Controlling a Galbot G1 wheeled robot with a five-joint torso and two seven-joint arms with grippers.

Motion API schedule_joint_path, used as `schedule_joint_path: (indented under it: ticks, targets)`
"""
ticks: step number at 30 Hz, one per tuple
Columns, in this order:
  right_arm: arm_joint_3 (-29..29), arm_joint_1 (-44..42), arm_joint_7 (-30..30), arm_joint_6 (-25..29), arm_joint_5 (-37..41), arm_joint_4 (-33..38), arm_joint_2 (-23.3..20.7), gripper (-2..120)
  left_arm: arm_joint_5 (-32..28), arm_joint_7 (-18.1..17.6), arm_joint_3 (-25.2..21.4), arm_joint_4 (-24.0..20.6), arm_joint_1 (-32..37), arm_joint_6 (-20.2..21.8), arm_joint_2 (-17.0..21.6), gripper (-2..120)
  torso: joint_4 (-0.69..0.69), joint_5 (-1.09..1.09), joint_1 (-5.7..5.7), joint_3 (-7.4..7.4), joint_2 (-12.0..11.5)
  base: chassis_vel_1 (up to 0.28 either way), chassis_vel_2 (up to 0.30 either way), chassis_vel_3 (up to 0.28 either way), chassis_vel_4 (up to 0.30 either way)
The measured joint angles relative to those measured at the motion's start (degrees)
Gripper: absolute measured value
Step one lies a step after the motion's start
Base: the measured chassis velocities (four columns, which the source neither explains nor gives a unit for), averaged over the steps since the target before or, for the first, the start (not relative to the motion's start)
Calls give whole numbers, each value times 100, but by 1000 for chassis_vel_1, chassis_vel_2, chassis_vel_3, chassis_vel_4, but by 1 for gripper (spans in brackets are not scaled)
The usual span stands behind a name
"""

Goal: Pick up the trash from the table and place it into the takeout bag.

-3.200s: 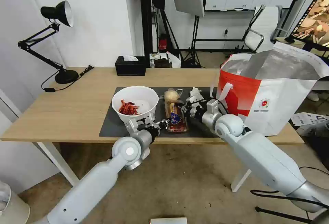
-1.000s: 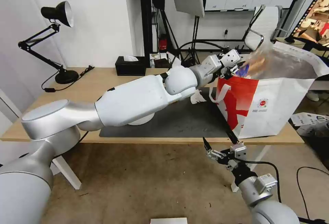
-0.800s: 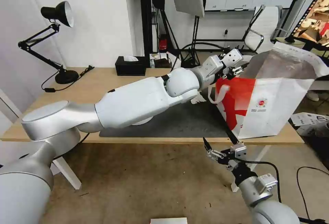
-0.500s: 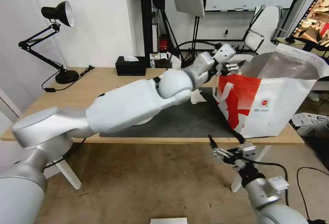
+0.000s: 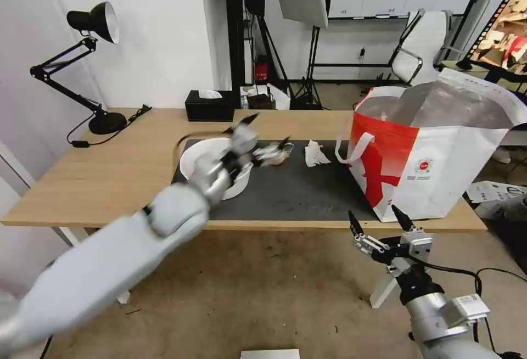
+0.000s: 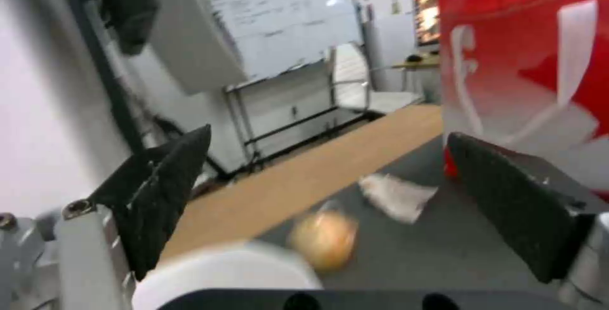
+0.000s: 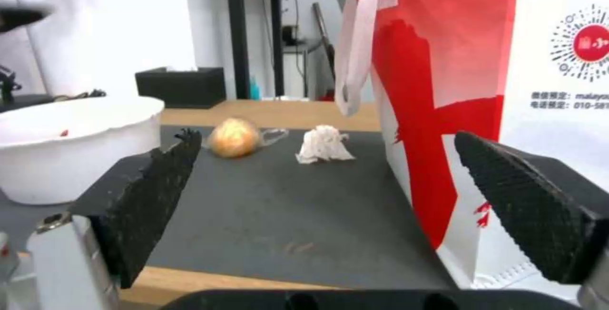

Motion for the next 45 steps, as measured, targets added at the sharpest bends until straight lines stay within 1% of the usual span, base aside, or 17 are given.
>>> schedule_joint_path:
  ticks: [1,2,3,4,5,6,7,8,10,11,13,15,16,19,22,33,45]
  targets:
    - [0,-11,27,41,-35,-8,25,100,186,18,-455,-146,663,-80,-49,100,1,-1,0,0,0,0,0,0,0]
    - [0,-11,27,41,-35,-8,25,100,186,18,-455,-146,663,-80,-49,100,1,-1,0,0,0,0,0,0,0]
    - [4,-30,67,79,-86,-28,64,100,411,16,-794,-221,1208,-213,-139,100,2,0,0,0,0,0,0,0,0]
    - [4,-30,67,79,-86,-28,64,100,411,16,-794,-221,1208,-213,-139,100,2,0,0,0,0,0,0,0,0]
    - [8,-38,89,92,-110,-36,82,100,537,6,-933,-244,1442,-291,-200,100,0,1,0,0,0,0,0,0,0]
    - [15,-59,162,131,-195,-60,139,100,841,-16,-1230,-291,1989,-431,-399,100,-2,1,0,0,0,0,0,0,0]
    - [17,-74,195,160,-243,-74,182,100,1018,-35,-1390,-304,2298,-498,-540,100,-1,2,1,1,0,0,0,0,0]
    - [17,-74,195,160,-243,-74,182,100,1018,-35,-1390,-304,2298,-498,-540,100,-1,2,1,1,0,0,0,0,0]
    - [16,-119,230,280,-384,-144,278,100,1469,-108,-1684,-304,2922,-606,-913,100,1,2,0,1,0,0,0,0,0]
    - [16,-119,230,280,-384,-144,278,100,1469,-108,-1684,-304,2922,-606,-913,100,1,2,0,1,0,0,0,0,0]
    - [-5,-180,240,401,-619,-324,375,100,1927,-158,-1937,-182,3398,-733,-1358,100,0,0,0,0,0,0,0,0,0]
    - [-13,-192,240,432,-668,-380,392,100,2000,-162,-1968,-164,3458,-745,-1423,100,0,1,0,0,0,0,0,0,0]
    - [-56,-239,236,548,-835,-638,472,100,2285,-171,-2071,-89,3729,-772,-1723,100,0,2,1,1,0,0,0,0,0]
    - [-85,-255,231,584,-883,-735,515,100,2382,-171,-2086,-63,3834,-774,-1836,100,-1,3,0,1,0,0,0,0,0]
    - [-167,-246,228,538,-901,-847,573,100,2701,-158,-2056,47,4030,-872,-2057,100,-1,2,1,1,0,0,0,0,0]
    - [-183,-297,245,262,-1066,-882,537,100,2977,-146,-2055,32,4229,-884,-2335,100,0,1,1,1,0,0,0,0,0]
    - [-215,-227,240,219,-1095,-968,515,100,2949,-139,-2081,77,4219,-880,-2349,100,-1,2,1,1,-1,0,0,0,0]
